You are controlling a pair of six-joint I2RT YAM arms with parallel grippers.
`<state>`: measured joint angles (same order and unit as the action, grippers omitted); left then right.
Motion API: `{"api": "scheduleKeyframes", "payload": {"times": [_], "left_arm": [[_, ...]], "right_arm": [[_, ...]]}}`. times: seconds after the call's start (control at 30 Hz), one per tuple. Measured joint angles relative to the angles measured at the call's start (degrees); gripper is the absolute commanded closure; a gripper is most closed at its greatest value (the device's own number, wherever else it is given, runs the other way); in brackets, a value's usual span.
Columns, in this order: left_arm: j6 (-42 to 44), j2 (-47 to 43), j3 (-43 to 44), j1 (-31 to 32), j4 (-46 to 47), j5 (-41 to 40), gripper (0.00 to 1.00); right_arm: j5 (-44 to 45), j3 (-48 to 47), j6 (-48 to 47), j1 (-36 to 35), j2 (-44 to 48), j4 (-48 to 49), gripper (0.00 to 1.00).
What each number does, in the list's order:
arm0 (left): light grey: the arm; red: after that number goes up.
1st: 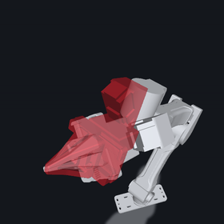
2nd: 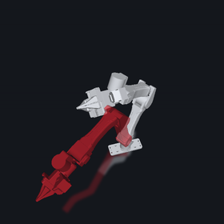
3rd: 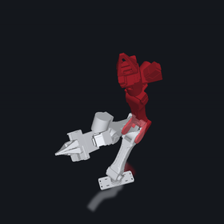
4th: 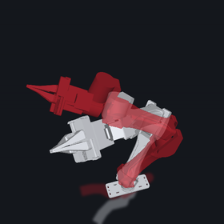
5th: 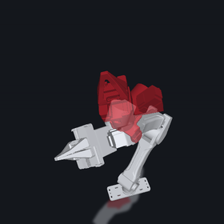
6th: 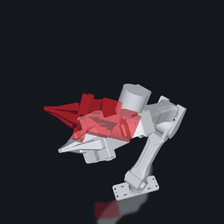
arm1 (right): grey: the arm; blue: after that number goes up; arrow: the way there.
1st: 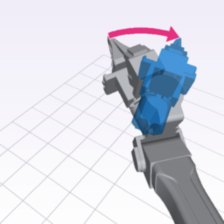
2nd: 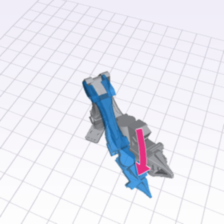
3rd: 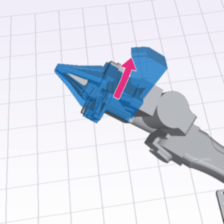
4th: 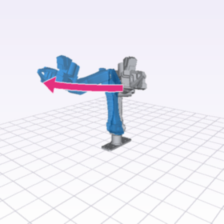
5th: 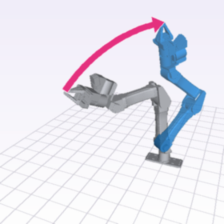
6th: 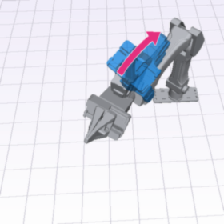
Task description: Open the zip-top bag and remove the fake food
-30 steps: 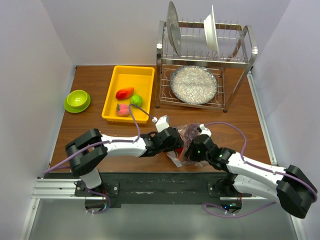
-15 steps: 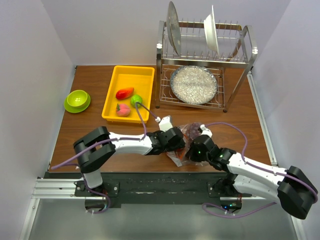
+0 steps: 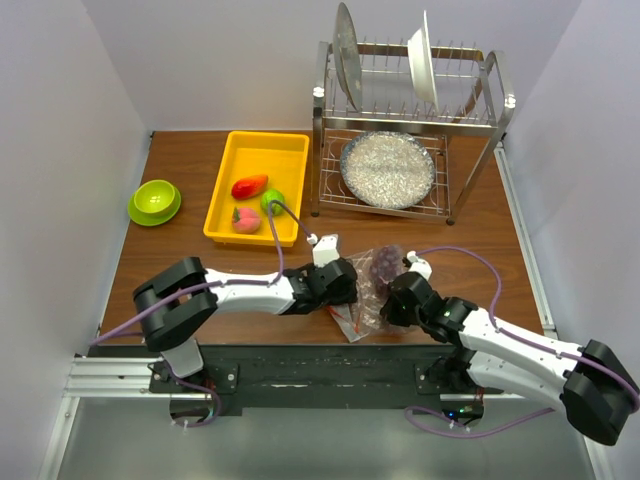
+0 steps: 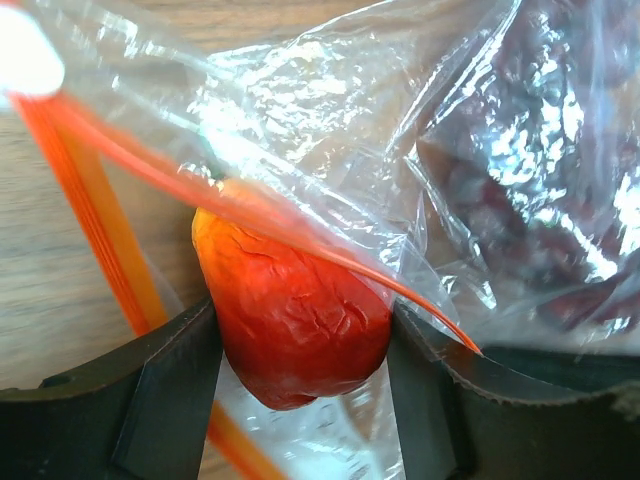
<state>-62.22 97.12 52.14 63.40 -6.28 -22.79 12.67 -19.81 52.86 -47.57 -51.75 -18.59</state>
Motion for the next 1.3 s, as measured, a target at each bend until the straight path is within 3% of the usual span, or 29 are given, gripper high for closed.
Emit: {"api": "scheduleKeyframes", "payload": {"times": [0.47, 0.7, 1.1, 1.3], "left_arm": [[11.28, -11.17, -7.13, -0.28, 1.77, 3.15, 0.54], [16.20, -11.19, -7.89, -0.48, 2.40, 7.63, 0.43], [18.97, -7.93, -8.44, -0.66, 4.07, 11.13, 0.16], [18.84, -9.88, -10.27, -0.76, 5.01, 11.47, 0.22]], "right_arm": [[0.31, -0.74, -0.02, -0.02, -2.73, 0.07, 0.98], [0.26, -0.74, -0.20, -0.04, -3.10, 0.20, 0.98], [0.28, -1.62, -1.07, -0.02, -2.95, -0.04, 0.94], [0.28, -1.97, -1.36, -0.02, -2.95, 0.07, 0.94]]}}
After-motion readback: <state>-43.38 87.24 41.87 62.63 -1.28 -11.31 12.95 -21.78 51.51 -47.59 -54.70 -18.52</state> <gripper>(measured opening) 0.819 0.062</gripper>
